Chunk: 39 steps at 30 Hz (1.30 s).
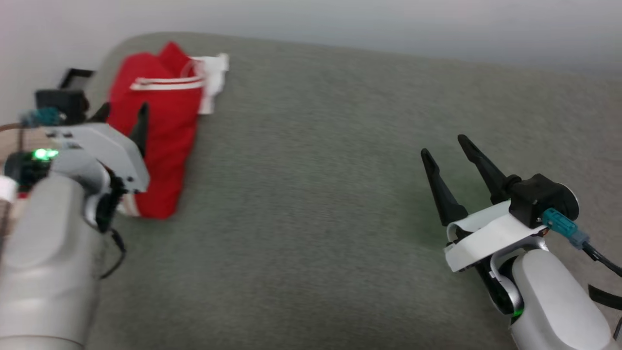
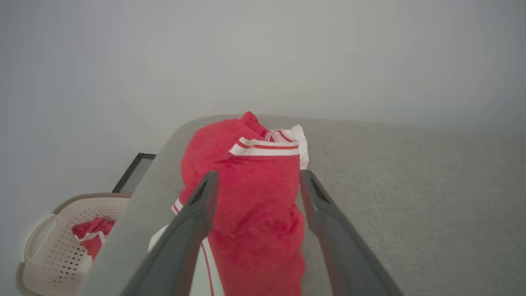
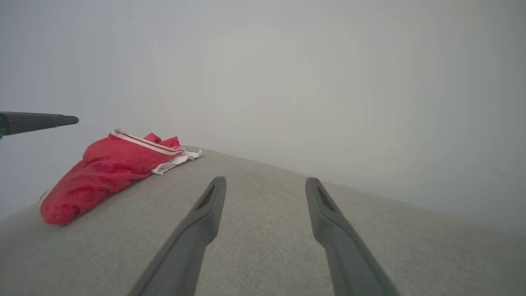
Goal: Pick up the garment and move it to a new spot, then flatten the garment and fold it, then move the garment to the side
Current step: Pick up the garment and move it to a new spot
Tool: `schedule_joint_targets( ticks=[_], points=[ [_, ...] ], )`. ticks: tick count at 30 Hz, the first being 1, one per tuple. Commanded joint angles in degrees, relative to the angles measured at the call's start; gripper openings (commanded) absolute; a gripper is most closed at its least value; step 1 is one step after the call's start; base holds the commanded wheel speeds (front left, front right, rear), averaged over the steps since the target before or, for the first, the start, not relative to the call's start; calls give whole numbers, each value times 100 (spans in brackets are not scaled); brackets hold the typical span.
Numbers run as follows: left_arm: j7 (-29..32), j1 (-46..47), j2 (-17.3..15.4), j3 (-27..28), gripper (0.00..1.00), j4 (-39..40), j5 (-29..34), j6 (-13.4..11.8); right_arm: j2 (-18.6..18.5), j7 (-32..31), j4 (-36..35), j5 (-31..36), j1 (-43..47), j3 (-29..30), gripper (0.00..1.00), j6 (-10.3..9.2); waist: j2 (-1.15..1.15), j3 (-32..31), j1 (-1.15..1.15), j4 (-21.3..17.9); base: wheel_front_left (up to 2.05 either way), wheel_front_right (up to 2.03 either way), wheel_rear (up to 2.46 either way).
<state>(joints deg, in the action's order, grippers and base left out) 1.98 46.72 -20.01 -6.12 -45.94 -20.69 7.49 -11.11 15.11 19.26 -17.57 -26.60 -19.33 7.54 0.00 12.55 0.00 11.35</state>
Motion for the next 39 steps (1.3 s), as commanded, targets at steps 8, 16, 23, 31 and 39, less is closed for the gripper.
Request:
schedule_joint_targets(
  ticks=[8, 16, 23, 31, 39],
  points=[
    [1894, 521, -933, -700, 100, -424, -1384, -6, 73, 2, -123, -68, -300, -116, 100, -9, 0, 1103, 0, -1373, 0, 0, 0],
    [2594, 743, -1423, -1084, 100, -888, -1541, -8, -45, 3, -268, -30, -502, -63, 100, -9, 0, 1621, 0, -1662, 0, 0, 0],
    [2800, 656, -1199, -1278, 100, -1747, -1510, -27, -122, 3, -335, 136, -593, -86, 100, -10, 0, 1699, 0, -1694, 0, 0, 0],
    [2337, 604, -1076, -1508, 0, -1931, -1514, 27, -79, 2, -359, 224, -523, -192, 100, -10, 0, 1239, 0, -1540, 0, 0, 0],
    [1368, 752, -1373, -1551, 0, -1788, -1680, 19, 15, 3, -43, 231, -196, -159, 100, -10, 0, 344, 0, -1332, 0, 0, 0]
  ],
)
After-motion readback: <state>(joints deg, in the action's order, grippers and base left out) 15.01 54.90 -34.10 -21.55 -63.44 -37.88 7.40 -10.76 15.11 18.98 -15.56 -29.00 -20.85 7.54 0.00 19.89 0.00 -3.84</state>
